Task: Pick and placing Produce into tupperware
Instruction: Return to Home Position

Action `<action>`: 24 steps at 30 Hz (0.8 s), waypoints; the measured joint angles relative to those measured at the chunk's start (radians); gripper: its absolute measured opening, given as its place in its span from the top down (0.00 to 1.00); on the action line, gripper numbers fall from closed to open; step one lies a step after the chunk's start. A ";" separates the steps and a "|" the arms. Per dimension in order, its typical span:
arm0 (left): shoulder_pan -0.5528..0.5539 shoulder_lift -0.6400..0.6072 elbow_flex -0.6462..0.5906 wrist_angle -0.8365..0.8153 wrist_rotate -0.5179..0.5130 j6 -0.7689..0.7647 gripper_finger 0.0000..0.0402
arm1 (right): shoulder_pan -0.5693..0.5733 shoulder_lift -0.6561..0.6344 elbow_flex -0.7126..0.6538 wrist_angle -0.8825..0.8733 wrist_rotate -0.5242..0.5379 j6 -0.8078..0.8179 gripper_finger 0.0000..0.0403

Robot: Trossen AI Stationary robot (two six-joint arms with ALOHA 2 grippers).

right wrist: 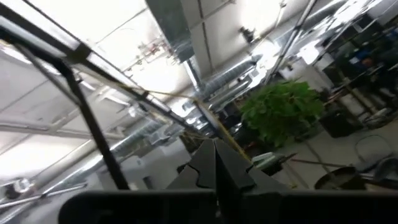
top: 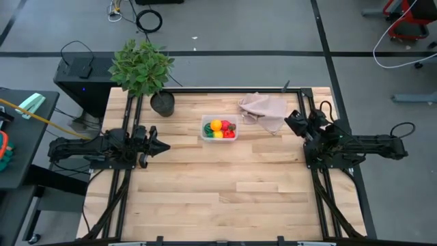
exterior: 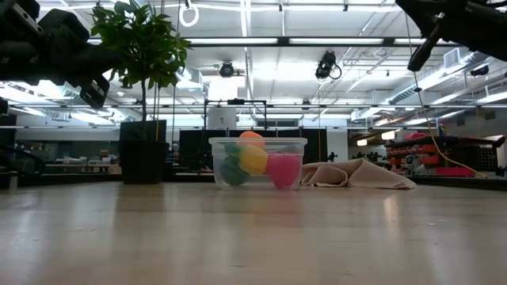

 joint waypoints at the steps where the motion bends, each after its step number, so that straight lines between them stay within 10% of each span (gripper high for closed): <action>1: 0.000 0.000 0.000 0.000 0.000 0.000 0.94 | 0.000 0.000 0.000 0.001 -0.014 0.006 1.00; 24: 0.000 0.000 0.000 0.000 0.000 0.000 0.93 | 0.021 -0.024 0.000 0.567 -0.039 -0.068 1.00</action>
